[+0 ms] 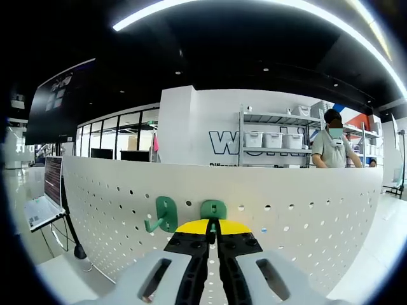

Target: Insert the hook assembly into the mounting plate slot until the hook locks in place.

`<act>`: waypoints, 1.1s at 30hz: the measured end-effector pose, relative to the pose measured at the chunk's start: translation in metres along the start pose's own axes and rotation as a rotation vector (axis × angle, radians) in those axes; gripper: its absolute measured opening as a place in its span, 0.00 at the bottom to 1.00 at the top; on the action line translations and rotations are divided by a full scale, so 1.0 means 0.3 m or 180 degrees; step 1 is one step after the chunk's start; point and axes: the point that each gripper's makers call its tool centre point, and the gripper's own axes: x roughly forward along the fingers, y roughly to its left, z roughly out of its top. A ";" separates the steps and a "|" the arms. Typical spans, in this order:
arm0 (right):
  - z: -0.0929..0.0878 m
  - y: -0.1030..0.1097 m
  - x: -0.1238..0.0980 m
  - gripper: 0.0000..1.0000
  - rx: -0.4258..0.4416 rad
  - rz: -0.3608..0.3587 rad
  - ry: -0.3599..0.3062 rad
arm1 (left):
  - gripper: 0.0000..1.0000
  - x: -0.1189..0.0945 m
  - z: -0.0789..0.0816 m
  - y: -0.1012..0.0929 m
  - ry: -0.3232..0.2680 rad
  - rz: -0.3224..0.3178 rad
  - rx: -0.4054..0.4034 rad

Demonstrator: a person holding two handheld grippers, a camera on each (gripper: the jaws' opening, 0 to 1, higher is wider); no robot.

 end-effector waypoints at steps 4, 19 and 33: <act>0.000 -0.002 0.000 0.02 0.0011 -0.0002 -0.0002 | 0.62 0.000 0.003 0.000 -0.0013 0.0002 -0.0005; -0.009 0.004 0.001 0.04 0.0010 0.0020 0.0012 | 0.62 0.000 0.007 0.005 -0.0028 0.0021 -0.0005; -0.008 0.017 -0.003 0.08 -0.0084 0.0075 -0.0005 | 0.61 0.000 0.007 0.006 -0.0025 0.0021 -0.0005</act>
